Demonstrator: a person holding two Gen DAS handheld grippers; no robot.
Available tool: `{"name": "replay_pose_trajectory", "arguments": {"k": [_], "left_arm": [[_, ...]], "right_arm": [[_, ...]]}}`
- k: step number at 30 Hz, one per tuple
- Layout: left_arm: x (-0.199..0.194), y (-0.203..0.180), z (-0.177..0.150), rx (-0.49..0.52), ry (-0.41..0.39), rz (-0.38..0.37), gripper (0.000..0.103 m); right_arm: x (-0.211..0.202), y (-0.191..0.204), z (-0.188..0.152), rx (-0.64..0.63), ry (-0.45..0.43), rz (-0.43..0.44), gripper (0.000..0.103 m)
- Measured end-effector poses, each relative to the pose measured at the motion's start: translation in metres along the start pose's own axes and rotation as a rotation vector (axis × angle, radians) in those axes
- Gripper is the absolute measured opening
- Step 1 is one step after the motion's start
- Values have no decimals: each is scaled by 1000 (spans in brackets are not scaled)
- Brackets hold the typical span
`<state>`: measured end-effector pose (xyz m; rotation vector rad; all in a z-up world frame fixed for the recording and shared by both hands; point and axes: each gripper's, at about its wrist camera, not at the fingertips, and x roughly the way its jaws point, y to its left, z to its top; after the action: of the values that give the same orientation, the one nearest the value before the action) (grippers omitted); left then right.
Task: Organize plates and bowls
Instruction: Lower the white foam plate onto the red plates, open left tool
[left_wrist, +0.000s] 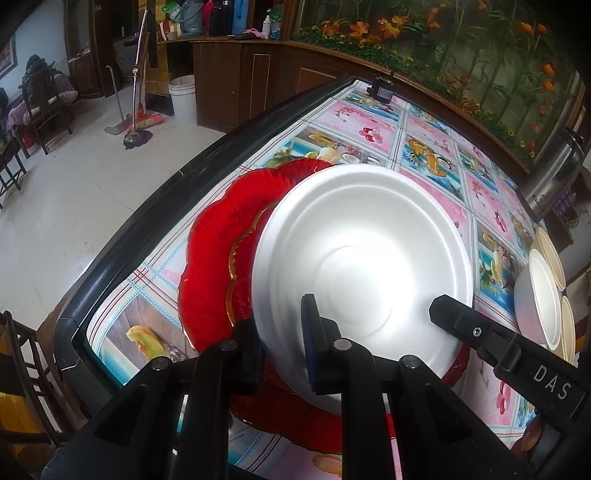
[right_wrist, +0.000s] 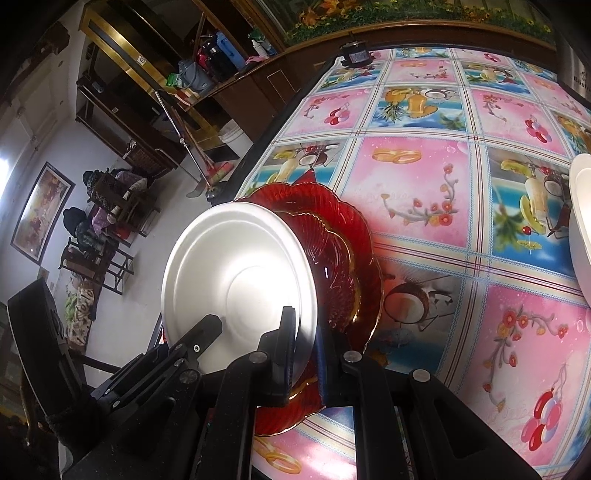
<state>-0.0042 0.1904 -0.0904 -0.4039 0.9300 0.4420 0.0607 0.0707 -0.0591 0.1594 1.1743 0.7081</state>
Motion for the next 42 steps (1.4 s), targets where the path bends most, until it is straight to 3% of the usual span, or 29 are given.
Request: {"name": "replay_pose_trajectory", "arguments": {"k": [14, 17, 21, 23, 31, 33, 36, 42], "left_arm": [[4, 5, 2, -26, 2, 5, 15], [4, 10, 2, -50, 3, -3, 26], [-5, 13, 4, -82, -22, -25, 53], [-13, 13, 5, -96, -55, -10, 60], [-41, 22, 10, -190, -176, -60, 65], [-51, 22, 11, -213, -227, -77, 68], [-65, 21, 11, -252, -293, -119, 74], [-73, -19, 10, -129, -298, -216, 78]], "right_arm": [[11, -1, 1, 20, 17, 11, 14], [11, 1, 2, 17, 18, 16, 14], [6, 2, 3, 12, 6, 9, 16], [1, 4, 3, 4, -7, 5, 16], [-20, 2, 4, 27, -67, 40, 38], [-30, 0, 3, 39, -97, 69, 54], [-48, -6, 1, 68, -145, 129, 65], [-89, -44, -10, 166, -232, 166, 77]]}}
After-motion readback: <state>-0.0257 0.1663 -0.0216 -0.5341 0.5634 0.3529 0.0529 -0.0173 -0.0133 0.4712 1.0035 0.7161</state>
